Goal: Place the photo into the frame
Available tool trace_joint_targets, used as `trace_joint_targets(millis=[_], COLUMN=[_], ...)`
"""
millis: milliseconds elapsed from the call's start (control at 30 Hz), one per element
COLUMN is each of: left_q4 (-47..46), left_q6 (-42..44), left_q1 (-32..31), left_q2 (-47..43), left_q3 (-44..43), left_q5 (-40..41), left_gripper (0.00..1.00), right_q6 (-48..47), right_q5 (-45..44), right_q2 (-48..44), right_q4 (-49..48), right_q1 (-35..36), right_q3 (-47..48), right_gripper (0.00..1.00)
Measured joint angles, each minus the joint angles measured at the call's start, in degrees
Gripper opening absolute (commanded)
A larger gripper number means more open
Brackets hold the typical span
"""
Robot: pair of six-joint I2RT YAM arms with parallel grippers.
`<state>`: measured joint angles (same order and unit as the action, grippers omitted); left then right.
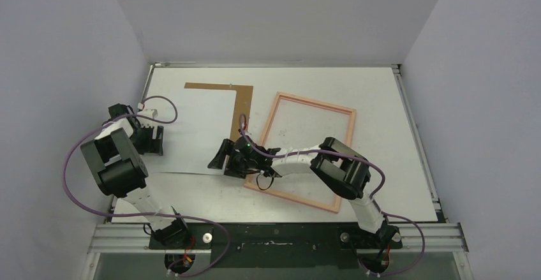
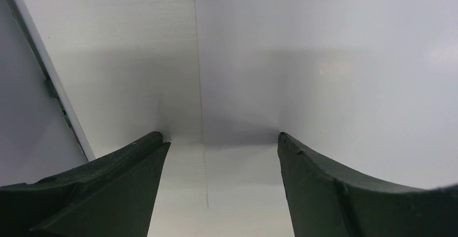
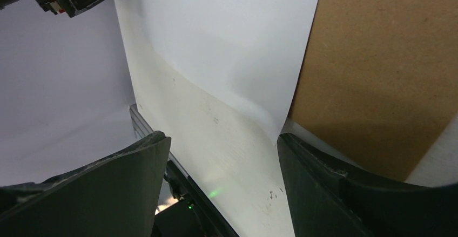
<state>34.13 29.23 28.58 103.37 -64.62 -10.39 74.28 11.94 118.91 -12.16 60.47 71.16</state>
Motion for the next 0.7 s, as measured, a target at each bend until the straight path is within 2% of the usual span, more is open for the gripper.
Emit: trace_joint_targets(millis=[333,700], left_q4=[-0.1,-0.1], left_q6=[0.0,0.2], left_q1=[0.0,0.0], left_q2=[0.0,0.0], left_q3=[0.0,0.0], left_q5=[0.0,0.0], left_gripper=[0.74,0.74], right_q6=[0.0,-0.9], right_q5=[2.2,2.3], right_q2=[0.0,0.0], right_q4=[-11.8,-4.2], right_q1=[0.0,0.0], right_q3=[-1.7,-1.4], right_gripper=[0.71,0.67])
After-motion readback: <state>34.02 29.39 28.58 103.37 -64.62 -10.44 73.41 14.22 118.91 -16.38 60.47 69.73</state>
